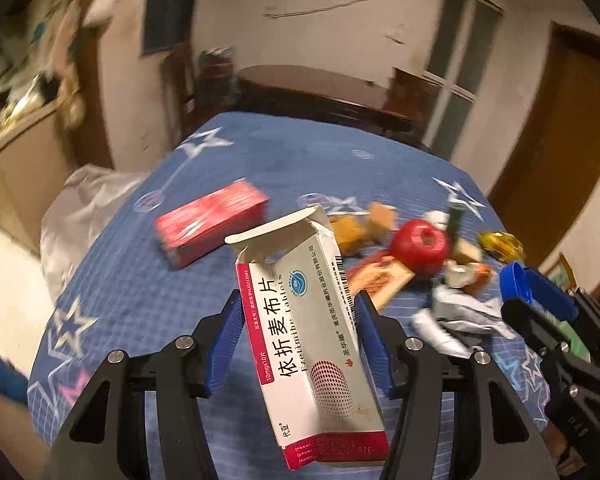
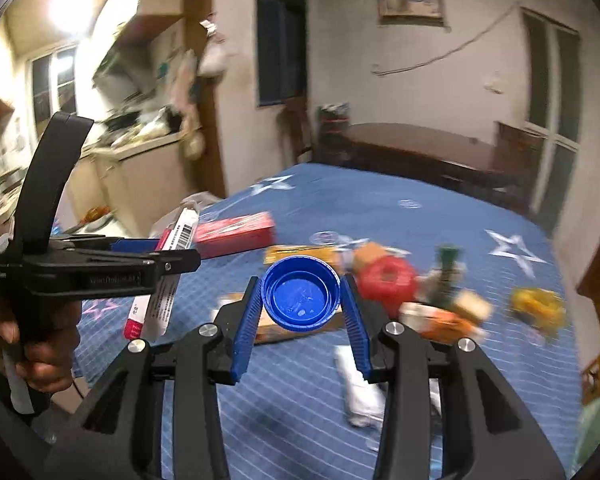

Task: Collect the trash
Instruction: 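Carry both items over the green bin and open both tools to drop them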

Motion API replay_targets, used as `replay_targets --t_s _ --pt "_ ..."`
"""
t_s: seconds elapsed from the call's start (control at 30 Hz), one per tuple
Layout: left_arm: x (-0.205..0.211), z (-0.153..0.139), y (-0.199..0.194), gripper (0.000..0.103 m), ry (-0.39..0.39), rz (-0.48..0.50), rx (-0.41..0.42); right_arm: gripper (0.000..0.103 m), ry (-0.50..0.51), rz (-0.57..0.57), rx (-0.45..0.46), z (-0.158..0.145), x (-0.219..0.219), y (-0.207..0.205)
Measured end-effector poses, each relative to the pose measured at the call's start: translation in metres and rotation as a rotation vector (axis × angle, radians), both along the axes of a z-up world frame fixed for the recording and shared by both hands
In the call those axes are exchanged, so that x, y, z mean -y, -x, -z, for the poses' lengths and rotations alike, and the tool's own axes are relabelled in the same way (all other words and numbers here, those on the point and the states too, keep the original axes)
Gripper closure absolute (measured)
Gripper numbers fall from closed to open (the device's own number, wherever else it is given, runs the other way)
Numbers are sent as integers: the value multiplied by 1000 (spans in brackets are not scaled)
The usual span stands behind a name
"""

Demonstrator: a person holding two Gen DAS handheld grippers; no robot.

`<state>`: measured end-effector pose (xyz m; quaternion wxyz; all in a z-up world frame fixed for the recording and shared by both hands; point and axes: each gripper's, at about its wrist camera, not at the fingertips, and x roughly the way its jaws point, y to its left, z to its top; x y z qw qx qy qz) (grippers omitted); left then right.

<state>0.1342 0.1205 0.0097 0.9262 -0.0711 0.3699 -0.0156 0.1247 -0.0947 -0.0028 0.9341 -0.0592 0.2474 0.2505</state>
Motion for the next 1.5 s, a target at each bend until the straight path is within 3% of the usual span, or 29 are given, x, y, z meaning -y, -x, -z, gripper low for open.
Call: replay_targets --t_s 0.43,0.73,1.1,1.5 --pt "183 -34 -26 46 -122 291 92 65 -52 324 60 -17 142 26" --pt "309 -40 -26 46 -175 477 136 65 -77 554 85 -20 237 59" --pt "440 -22 -14 46 -236 658 157 65 -73 761 85 -6 315 98" --pt "534 13 1 46 -305 791 162 65 -67 929 50 15 380 127"
